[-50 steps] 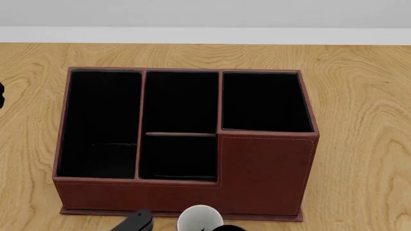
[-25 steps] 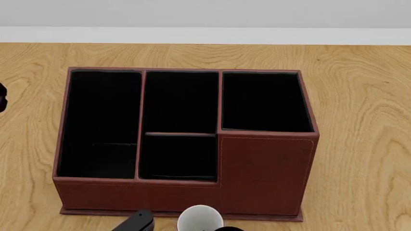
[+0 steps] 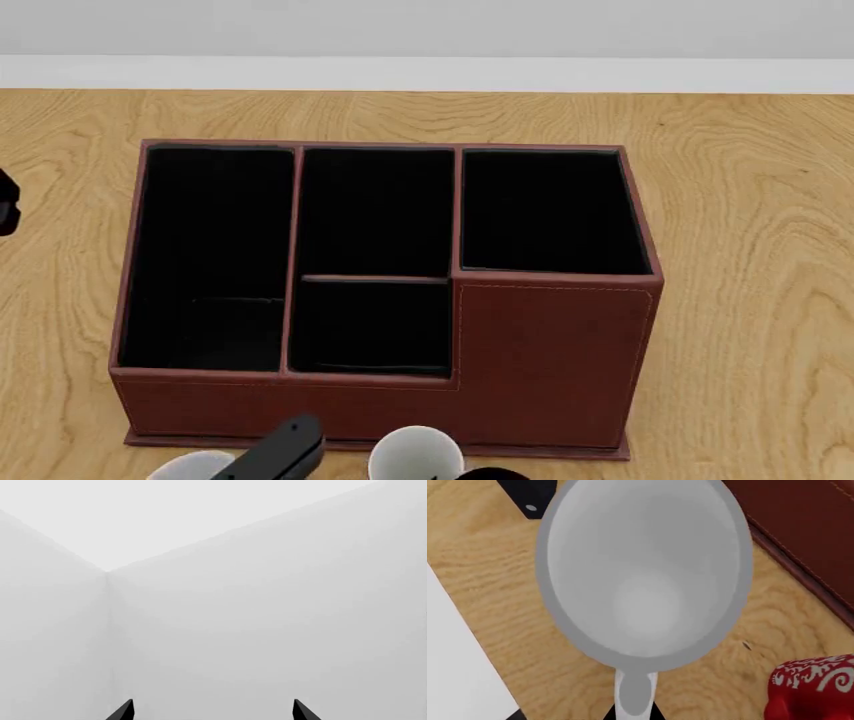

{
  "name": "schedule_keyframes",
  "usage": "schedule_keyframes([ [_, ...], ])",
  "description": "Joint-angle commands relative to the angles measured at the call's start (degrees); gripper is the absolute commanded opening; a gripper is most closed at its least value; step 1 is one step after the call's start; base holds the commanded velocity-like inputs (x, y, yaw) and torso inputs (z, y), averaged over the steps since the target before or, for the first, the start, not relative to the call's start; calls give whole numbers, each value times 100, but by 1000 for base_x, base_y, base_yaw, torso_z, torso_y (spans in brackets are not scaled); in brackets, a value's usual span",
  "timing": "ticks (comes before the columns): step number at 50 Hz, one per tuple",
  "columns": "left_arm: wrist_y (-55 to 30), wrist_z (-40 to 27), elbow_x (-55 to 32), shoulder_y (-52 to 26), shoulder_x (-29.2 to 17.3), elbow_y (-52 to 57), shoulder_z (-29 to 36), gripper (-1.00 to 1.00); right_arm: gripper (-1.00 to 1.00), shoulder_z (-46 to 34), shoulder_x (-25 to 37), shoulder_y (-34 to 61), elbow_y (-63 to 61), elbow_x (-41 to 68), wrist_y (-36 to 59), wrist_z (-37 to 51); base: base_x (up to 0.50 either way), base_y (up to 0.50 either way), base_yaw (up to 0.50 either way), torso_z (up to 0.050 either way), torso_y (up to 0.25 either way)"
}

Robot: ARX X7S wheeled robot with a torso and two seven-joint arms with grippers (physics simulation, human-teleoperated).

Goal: Pick up the white mug and place it to the right of the caddy.

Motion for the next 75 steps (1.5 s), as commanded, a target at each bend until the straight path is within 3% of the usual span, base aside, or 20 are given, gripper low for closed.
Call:
schedule_keyframes([
  [1,-166,-17,9,-42,-15,171,54,100,-100,219,238,49,-652,313,7,514,0,0,0,0,0],
  [37,-279,-87,-46,-50,-57,300,125,100,-100,775,1057,514,-2592,2154,-479,2550,0,0,0,0,0],
  [75,-198,-167,-151,-52,-92,232,166,100,-100,2078,2323,1549,-3027,2801,-1194,2988,0,0,0,0,1],
])
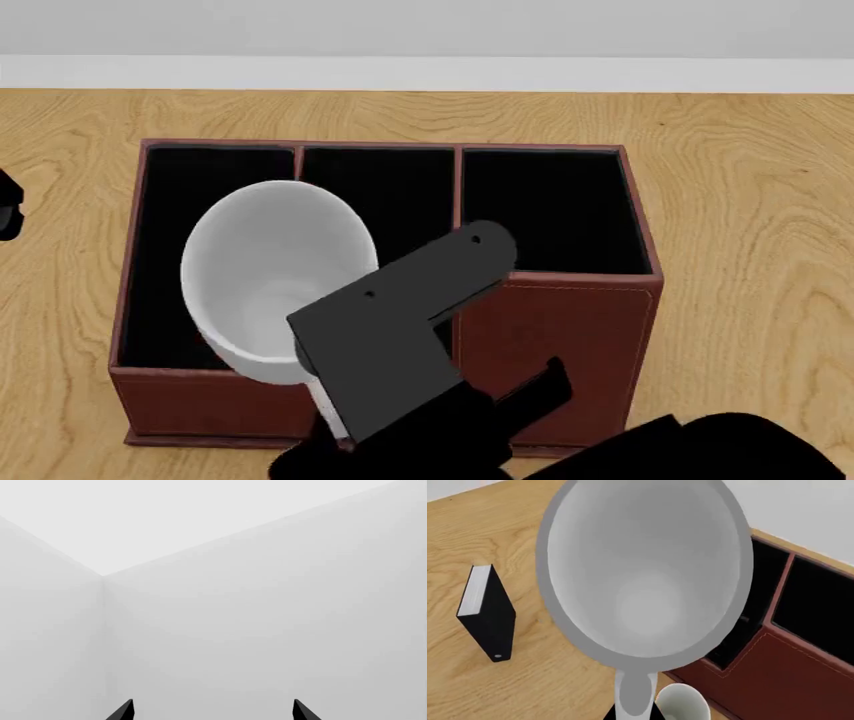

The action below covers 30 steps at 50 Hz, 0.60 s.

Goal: Pick up the white mug and place it to the right of the caddy.

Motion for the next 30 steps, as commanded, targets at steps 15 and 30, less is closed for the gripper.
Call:
schedule_keyframes([
  [15,55,-70,-60,41,-21,-28,21,100,-100,867,912,940,-192,457,-318,424,0,0,0,0,0],
  [30,169,-104,-122,71,-31,-119,17,100,-100,1192,1541,1165,27,528,-412,509,0,0,0,0,1],
])
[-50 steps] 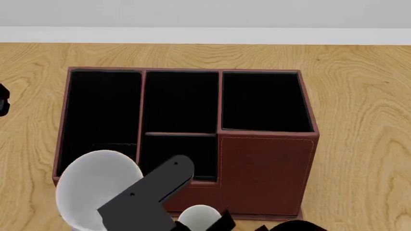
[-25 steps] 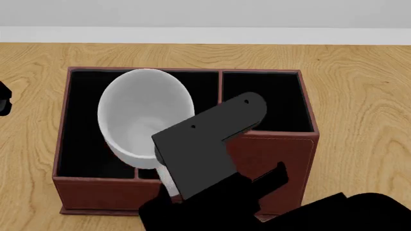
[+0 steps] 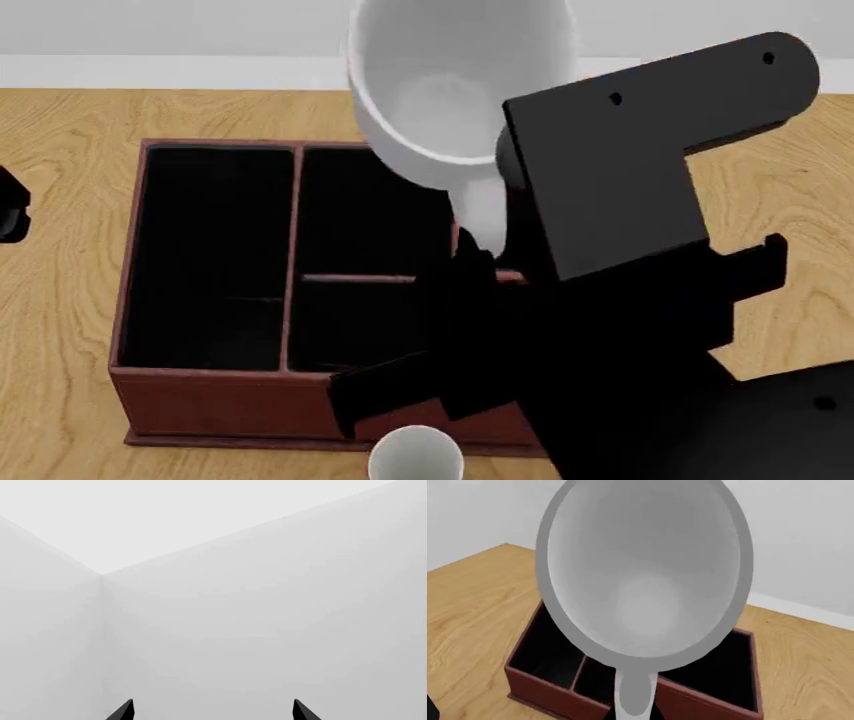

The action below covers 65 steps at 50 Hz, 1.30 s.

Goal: Pick up the white mug and place it to the right of the caddy.

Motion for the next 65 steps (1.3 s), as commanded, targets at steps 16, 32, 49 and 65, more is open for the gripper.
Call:
schedule_keyframes([
  [16,145,-51,-111,27,-22,-124,-20,100,-100,457,944,337,394,28,-117,246,0,0,0,0,1],
  [32,245,-91,-174,68,-32,-193,-33,100,-100,589,1489,115,662,-231,-178,114,0,0,0,0,1],
  [49,433,-137,-248,70,-14,-382,6,100,-100,693,1997,-529,654,-537,-491,-163,0,0,0,0,1],
  [65,536,-197,-268,136,-48,-487,19,100,-100,491,1978,-1189,937,-951,-664,-533,0,0,0,0,0],
])
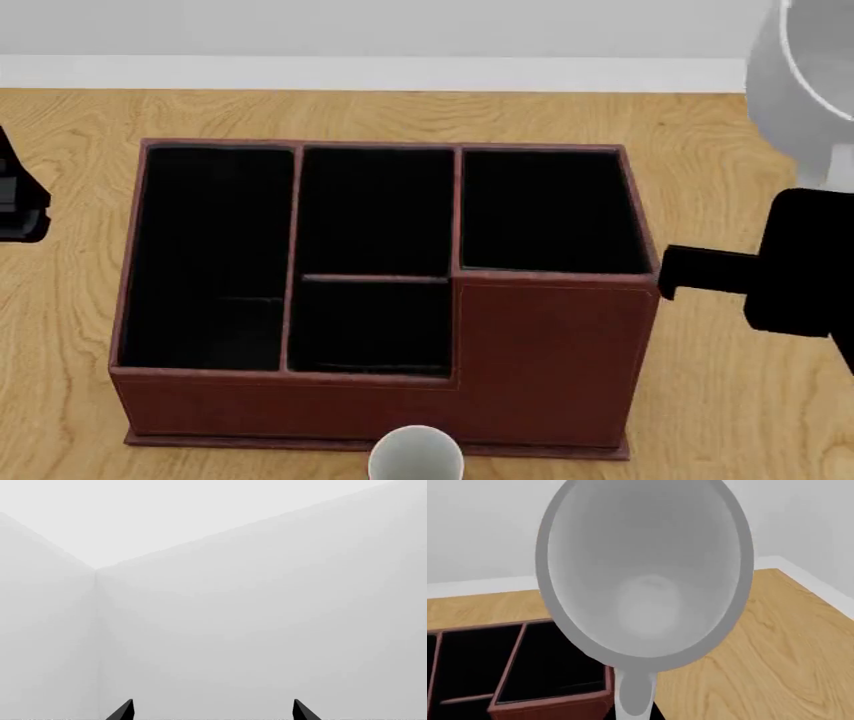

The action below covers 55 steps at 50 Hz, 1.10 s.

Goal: Pick up the white mug and place it to the right of the caddy.

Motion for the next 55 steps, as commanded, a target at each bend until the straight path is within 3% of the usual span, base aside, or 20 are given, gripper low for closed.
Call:
schedule_keyframes([
  [1,95,-42,-27,34,-8,-96,13,100,-100,-92,10,-356,192,-335,-38,-259,0,0,0,0,0],
  [22,191,-100,-67,96,-47,-174,43,100,-100,-362,-191,-1191,581,-838,-379,-749,0,0,0,0,1],
  [55,266,-188,-123,151,-117,-285,53,100,-100,-723,-639,-1731,1237,-1376,-512,-1232,0,0,0,0,1],
])
